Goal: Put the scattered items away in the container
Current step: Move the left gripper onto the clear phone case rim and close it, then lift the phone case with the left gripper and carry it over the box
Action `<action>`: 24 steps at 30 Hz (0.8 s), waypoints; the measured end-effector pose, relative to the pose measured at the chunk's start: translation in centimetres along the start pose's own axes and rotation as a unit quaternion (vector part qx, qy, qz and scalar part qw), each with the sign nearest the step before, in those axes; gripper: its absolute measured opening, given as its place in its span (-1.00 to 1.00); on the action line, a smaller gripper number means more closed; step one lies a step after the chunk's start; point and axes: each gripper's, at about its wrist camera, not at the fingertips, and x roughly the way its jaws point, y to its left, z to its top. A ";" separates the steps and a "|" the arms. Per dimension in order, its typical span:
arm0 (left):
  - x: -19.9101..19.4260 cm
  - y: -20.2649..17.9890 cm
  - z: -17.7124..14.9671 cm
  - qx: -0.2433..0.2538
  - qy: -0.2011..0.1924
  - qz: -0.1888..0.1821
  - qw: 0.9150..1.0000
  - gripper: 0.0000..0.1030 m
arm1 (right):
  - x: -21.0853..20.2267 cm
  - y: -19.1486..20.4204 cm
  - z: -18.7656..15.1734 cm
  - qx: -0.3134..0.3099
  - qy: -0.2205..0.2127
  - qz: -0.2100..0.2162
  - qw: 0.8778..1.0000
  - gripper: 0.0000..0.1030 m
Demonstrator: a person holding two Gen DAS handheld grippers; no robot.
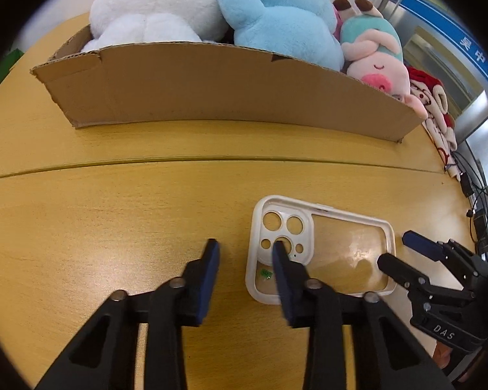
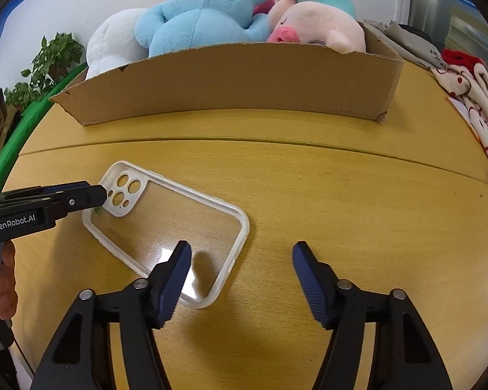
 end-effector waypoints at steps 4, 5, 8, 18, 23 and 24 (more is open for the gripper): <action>0.0 -0.2 -0.3 0.006 0.006 -0.007 1.000 -0.82 | 0.0 0.0 -0.1 -0.006 -0.001 0.002 1.000 -0.31; 0.0 -0.3 -0.3 0.009 0.007 -0.004 1.000 -0.82 | 0.0 -0.1 -0.1 -0.005 0.000 0.004 1.000 -0.36; -0.2 -0.6 -0.5 0.017 0.009 -0.002 1.000 -0.82 | -0.1 -0.2 -0.2 -0.004 0.001 0.006 1.000 -0.49; -1.0 -0.8 -1.2 0.018 0.016 0.008 1.000 -0.90 | -0.7 -0.2 -0.4 0.000 0.001 0.020 1.000 -0.79; -2.5 -1.3 -1.4 0.022 -0.001 0.013 1.000 -0.90 | -1.7 0.0 0.0 -0.004 -0.011 0.022 1.000 -0.81; -2.9 -1.3 -1.3 0.022 -0.007 0.012 1.000 -0.90 | -2.1 0.1 0.2 -0.006 -0.016 0.022 1.000 -0.81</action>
